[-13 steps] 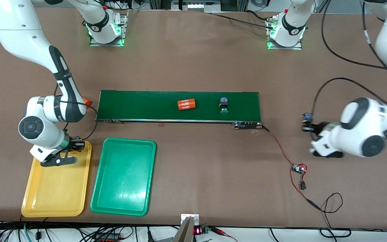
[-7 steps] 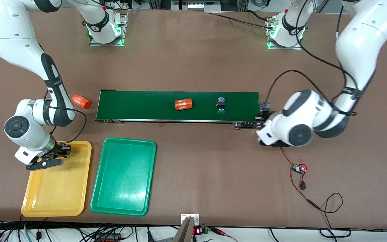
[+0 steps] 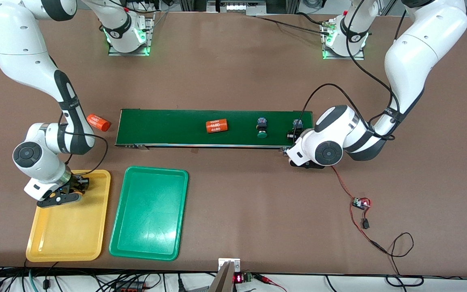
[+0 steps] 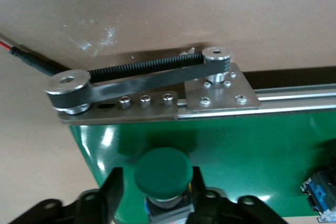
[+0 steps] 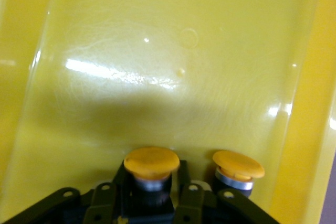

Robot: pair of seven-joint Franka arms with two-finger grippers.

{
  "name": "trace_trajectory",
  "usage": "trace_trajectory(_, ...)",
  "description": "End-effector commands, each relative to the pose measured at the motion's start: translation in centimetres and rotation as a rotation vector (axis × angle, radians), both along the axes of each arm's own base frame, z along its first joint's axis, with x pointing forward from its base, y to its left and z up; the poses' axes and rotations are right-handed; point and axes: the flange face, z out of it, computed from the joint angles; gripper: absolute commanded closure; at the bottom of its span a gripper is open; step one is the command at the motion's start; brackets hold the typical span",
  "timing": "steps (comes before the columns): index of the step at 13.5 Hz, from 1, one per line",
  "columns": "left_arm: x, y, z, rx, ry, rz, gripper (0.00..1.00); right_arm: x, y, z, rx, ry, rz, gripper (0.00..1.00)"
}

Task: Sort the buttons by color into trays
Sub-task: 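Release the button in the yellow tray while the left gripper places green button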

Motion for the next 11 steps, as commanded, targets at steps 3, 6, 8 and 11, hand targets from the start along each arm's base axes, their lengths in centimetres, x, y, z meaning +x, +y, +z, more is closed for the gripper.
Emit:
trace_trajectory(3,3.0,3.2,8.1,-0.032,-0.053,0.074,0.0,0.5,1.2,2.1,0.04,-0.029,-0.005,0.0)
trace_trajectory(6,5.7,7.2,11.5,-0.06,-0.104,0.15,0.0,-1.1,2.7,5.5,0.062,0.038,-0.04,0.0)
trace_trajectory(8,7.2,10.1,11.9,-0.027,-0.151,0.176,0.0,-3.7,4.8,7.6,0.078,0.066,-0.076,0.0)
trace_trajectory(11,8.6,12.8,13.9,0.118,-0.264,0.108,0.0,-8.5,9.6,10.5,0.106,0.1,-0.134,0.0)
